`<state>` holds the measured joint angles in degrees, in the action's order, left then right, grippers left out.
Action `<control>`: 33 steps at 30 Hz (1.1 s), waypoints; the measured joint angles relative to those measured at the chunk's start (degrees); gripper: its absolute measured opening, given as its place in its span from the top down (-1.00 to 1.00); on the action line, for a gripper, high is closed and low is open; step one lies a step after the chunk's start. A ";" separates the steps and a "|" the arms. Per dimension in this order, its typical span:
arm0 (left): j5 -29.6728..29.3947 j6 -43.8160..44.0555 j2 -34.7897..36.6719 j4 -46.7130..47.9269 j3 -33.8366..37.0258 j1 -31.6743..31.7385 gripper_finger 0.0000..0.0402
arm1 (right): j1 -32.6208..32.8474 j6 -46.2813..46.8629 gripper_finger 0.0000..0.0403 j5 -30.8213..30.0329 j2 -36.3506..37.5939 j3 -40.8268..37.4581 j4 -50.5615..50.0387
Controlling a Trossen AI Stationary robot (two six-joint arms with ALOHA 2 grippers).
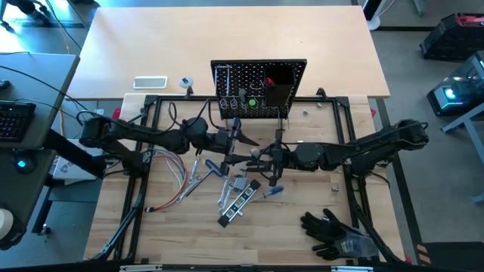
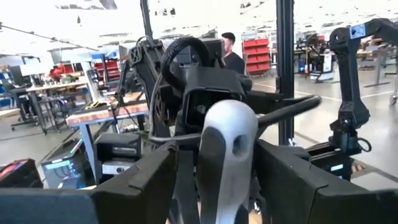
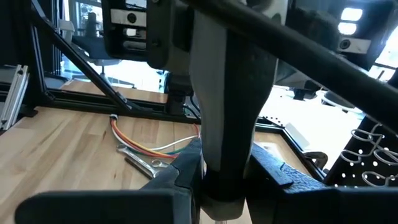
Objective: Hang tools onto peg board
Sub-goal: Hang the gray screwdriver on the peg board
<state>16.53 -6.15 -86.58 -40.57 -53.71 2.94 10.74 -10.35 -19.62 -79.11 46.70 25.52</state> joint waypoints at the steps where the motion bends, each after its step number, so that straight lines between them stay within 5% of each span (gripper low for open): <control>1: 0.53 0.04 -0.24 0.18 -0.28 -0.06 0.00 | 0.00 0.00 0.63 -0.43 0.00 0.00 0.00; 8: 0.94 -0.06 -1.07 0.49 -1.95 -0.50 0.06 | 0.00 0.01 0.63 -1.54 -0.34 0.02 -0.47; 16: 0.92 -1.71 -0.77 2.09 -1.97 -0.28 0.45 | 0.00 0.04 0.63 -1.61 -0.37 0.00 -1.16; 25: 0.74 -3.00 -0.65 3.23 -2.04 -0.30 0.45 | 0.00 -0.11 0.63 -1.73 -0.39 0.00 -1.31; 33: -5.00 -9.84 5.68 14.84 -1.89 -0.28 0.45 | 2.15 -1.39 0.26 -11.23 0.64 0.02 -2.95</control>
<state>11.53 -16.00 -80.90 -25.73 -55.59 2.66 12.90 -11.74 -30.85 -78.47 46.72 22.57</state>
